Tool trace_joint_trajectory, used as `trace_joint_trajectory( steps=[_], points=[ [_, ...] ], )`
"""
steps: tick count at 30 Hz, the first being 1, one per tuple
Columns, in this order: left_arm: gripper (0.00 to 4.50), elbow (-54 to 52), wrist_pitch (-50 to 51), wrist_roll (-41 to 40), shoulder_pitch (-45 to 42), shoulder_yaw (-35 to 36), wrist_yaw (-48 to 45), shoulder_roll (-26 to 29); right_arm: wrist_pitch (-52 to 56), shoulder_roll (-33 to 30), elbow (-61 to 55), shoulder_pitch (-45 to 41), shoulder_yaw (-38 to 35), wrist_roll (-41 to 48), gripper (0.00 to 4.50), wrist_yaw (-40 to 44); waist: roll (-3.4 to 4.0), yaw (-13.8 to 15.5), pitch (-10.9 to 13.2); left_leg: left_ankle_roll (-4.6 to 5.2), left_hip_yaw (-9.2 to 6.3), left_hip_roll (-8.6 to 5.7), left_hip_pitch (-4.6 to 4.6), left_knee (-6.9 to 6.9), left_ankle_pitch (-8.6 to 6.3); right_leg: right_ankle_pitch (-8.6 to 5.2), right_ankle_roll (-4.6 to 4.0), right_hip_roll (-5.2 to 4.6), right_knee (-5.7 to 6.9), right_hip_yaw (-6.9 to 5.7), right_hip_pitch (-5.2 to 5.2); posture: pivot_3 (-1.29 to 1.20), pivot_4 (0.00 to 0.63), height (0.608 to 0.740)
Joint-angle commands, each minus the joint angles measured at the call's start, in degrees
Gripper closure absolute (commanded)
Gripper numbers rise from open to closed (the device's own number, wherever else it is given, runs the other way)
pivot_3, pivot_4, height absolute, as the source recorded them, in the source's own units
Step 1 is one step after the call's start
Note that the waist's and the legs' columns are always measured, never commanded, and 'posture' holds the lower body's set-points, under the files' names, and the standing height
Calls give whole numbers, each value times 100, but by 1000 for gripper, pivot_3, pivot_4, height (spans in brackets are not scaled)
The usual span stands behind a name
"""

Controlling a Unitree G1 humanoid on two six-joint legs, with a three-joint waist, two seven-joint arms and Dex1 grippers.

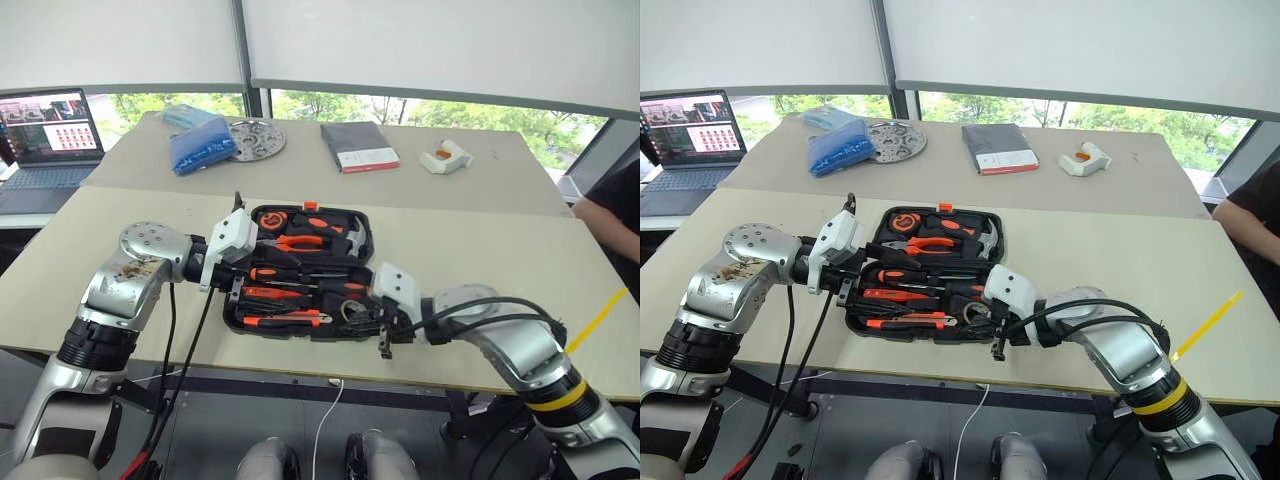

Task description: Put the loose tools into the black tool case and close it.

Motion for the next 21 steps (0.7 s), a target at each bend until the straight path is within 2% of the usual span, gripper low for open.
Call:
trace_joint_trajectory(
  steps=[1, 2, 8, 12, 13, 15, 18, 19, 21],
  points=[
    [0, -45, -99, -18, -25, 104, -1, 59, 107, -106, -385, -4, -81, 168, 2525, 188, 0, 0, 0, 0, 0, 0, 1, 0, 0, 0, 0, 1, 0, 0, 1, 0, 150, 718],
    [0, -39, -103, -13, -17, 111, 14, 61, 206, -106, -484, -24, -174, 304, 2217, 221, 0, -1, 0, 0, 0, 0, 1, -2, 0, -1, 0, 3, -2, -1, 1, 0, 150, 718],
    [0, -50, -29, 1, 134, 263, 288, 108, 842, -222, -776, -191, -913, 1086, 2217, 327, -1, -2, 1, 0, -1, 0, 0, -1, 0, -1, 0, 3, -2, 1, 0, 0, 150, 718],
    [0, 296, 115, 64, 447, 743, 836, 326, 851, -199, -233, -188, -1622, 1173, 2217, 2, -1, -4, 1, 0, -2, 0, 2, -2, 0, -1, 0, -1, -3, 1, 1, 0, 150, 718],
    [255, 549, 90, 108, 564, 968, 1053, 403, 704, -214, 66, -198, -1748, 1061, 2721, -84, -1, -11, 1, 0, -3, 1, 2, -3, 0, -1, 0, 0, -3, 1, 1, 0, 150, 718],
    [589, 1035, -84, 234, 777, 1291, 1358, 568, 341, -278, 557, -194, -1815, 800, 3255, -146, -1, -28, 1, 0, -2, 1, 6, -6, 0, -1, 0, -1, -2, 1, 1, 0, 150, 718],
    [1721, 1511, -351, 518, 958, 1426, 1657, 754, -332, -273, 1269, -258, -1532, 307, 4323, -105, -1, -37, 1, 0, 0, 1, 7, -14, 0, -1, 0, -1, -3, -1, -1, 0, 150, 718],
    [2069, 1604, -414, 574, 976, 1433, 1700, 777, -483, -253, 1424, -281, -1467, 205, 4500, -71, -1, -40, 1, 0, 0, 0, 7, -17, 0, -1, 0, -1, -3, -1, -1, 0, 150, 718],
    [2885, 1848, -610, 730, 985, 1372, 1781, 758, -973, -180, 1898, -368, -1198, -147, 4500, 37, -1, -20, 1, -1, 2, 0, 4, -18, 0, -1, 0, -3, -4, -3, -2, 0, 150, 718]
  ],
)
